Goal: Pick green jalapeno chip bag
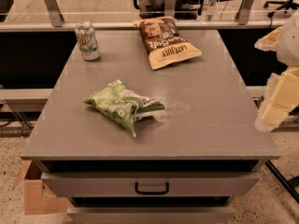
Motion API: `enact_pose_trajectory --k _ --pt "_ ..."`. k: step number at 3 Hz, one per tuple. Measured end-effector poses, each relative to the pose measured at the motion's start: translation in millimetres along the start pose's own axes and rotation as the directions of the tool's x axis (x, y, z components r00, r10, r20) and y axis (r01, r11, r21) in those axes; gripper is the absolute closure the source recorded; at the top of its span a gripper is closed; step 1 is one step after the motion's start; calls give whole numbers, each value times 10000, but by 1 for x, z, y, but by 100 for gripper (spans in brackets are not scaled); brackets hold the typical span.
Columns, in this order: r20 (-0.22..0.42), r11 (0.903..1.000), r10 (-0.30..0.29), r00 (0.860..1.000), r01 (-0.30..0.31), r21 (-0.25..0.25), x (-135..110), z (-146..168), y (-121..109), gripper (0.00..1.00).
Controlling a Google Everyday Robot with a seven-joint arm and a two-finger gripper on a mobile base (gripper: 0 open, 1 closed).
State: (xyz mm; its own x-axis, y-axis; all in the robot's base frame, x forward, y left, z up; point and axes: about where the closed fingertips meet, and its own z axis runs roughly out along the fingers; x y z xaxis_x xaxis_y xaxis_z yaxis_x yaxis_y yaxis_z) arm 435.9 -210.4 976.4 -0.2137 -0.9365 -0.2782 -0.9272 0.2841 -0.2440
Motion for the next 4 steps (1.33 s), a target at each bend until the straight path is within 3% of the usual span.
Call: enact_pose_trajectory --k 1,2,3,4 --pt "1880 9984 -280 9818 369 -438 -33 16 9 0" --pt "3939 9899 -632 9170 1079 -922 -81 34 28 0" --pt "4886 9841 -1251 8635 1707 -498 -116 49 42 0" --pt "5323 9841 -1327 8361 1750 -296 -143 63 45 0"
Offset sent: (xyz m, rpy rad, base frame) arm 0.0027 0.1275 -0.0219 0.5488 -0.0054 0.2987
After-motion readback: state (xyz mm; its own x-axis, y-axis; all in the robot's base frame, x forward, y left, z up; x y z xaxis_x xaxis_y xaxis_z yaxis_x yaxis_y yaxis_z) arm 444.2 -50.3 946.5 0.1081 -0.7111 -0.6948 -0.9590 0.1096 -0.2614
